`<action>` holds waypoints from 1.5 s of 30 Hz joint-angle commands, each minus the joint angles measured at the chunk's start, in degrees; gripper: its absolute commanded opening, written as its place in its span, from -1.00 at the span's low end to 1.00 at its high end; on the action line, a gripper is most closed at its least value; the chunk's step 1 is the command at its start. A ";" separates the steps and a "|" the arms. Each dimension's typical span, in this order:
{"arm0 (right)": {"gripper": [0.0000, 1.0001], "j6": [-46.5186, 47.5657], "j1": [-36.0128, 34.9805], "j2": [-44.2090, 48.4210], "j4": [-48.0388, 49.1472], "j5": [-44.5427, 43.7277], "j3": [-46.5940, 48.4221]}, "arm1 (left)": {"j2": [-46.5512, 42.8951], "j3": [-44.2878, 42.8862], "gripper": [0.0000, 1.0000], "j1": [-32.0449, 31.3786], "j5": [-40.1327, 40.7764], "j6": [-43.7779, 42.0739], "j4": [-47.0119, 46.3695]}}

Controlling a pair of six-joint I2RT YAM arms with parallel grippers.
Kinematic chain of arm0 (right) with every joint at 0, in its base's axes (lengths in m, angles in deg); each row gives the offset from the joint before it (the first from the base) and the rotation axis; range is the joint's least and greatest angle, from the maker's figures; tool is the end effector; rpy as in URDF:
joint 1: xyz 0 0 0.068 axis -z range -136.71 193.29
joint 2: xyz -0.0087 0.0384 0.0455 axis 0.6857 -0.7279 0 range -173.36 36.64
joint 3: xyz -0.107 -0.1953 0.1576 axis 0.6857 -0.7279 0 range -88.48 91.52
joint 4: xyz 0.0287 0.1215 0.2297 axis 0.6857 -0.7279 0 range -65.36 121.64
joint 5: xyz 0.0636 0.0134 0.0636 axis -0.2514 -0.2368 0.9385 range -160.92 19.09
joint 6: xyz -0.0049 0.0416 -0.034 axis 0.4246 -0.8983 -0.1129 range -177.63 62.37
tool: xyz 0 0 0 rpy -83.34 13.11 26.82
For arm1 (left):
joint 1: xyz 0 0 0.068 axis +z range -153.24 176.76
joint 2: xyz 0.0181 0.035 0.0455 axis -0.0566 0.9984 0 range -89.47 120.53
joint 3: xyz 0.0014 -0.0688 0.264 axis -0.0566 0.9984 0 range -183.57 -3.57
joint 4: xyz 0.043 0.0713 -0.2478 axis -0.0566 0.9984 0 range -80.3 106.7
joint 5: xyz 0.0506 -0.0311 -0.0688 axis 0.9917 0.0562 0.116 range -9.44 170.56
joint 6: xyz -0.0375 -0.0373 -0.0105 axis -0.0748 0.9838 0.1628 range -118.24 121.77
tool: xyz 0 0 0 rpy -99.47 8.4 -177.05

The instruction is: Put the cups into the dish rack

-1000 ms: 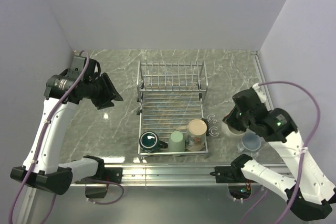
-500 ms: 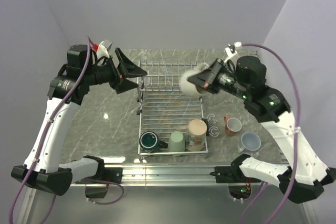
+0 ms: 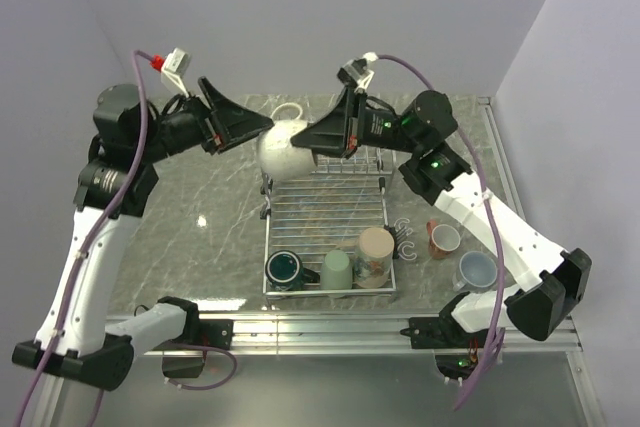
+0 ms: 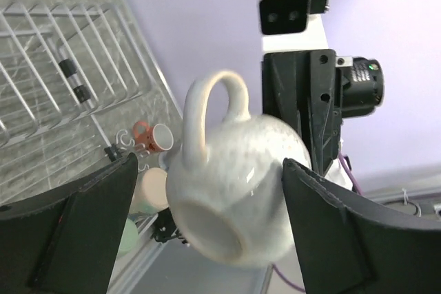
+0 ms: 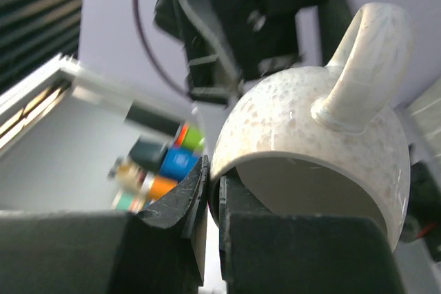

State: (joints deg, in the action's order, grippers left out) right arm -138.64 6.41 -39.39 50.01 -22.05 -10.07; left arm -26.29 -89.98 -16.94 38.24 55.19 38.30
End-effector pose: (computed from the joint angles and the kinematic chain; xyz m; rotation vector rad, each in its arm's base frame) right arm 0.2157 0.1954 0.4744 -0.3411 1.7112 2.1501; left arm 0.1907 -0.0712 0.4914 -0.0147 1.8709 -1.4574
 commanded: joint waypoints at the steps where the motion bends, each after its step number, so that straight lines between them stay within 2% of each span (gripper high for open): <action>1: -1.00 -6.44 -4.15 0.62 20.29 8.87 4.03 | -4.55 4.74 0.81 -0.11 3.21 -0.53 -8.02; 5: -1.00 -2.68 -9.25 -0.96 16.63 12.39 6.40 | -6.22 5.90 0.82 0.07 2.87 0.97 -11.90; 7: -1.00 -0.56 -10.57 -0.70 14.69 12.05 6.32 | -5.61 6.25 0.79 0.07 -0.54 2.38 -12.95; 10: -1.00 0.59 -10.49 -0.44 14.33 11.87 5.79 | -6.31 9.57 0.68 0.07 -5.02 6.50 -18.65; 12: -1.00 2.70 -10.49 -0.61 11.88 11.43 6.31 | -7.45 11.08 0.51 0.07 -6.53 9.13 -21.99; 14: -1.00 4.01 -10.49 -0.96 11.08 11.17 6.66 | -8.07 11.88 0.41 0.07 -7.59 9.68 -21.92; 18: -1.00 4.11 -10.05 -1.22 11.86 9.85 6.41 | -8.95 9.60 0.47 0.07 -7.33 6.70 -16.92; 22: -1.00 2.79 -9.87 -1.66 14.06 10.02 5.44 | -9.65 7.23 0.60 0.51 -6.02 6.34 -13.67; 28: -1.00 0.43 -9.09 -1.84 17.83 9.59 3.50 | -8.60 1.77 0.59 2.35 -7.24 5.37 -11.37; 33: -1.00 -2.48 -7.42 -4.30 22.85 9.50 5.68 | -10.09 4.75 0.54 2.71 -9.26 9.23 -16.38; 38: -1.00 -4.15 -7.50 -7.55 24.16 10.02 10.35 | -10.00 6.60 0.45 2.71 -9.62 8.27 -14.53; 42: -1.00 -4.68 -7.50 -8.61 24.61 9.68 10.97 | -10.44 8.71 0.19 2.71 -10.06 9.85 -16.56; 43: -1.00 -4.51 -7.41 -8.78 24.43 9.67 11.06 | -10.36 8.63 0.04 2.71 -9.97 9.42 -16.04; 45: -1.00 -5.11 -7.50 -8.96 25.39 9.50 10.97 | -10.36 8.19 -0.13 2.71 -9.71 9.24 -15.51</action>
State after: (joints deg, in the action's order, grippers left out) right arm -141.72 -1.07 -49.66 68.06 -7.52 -3.18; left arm -35.93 -81.57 -13.77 30.85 65.93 24.75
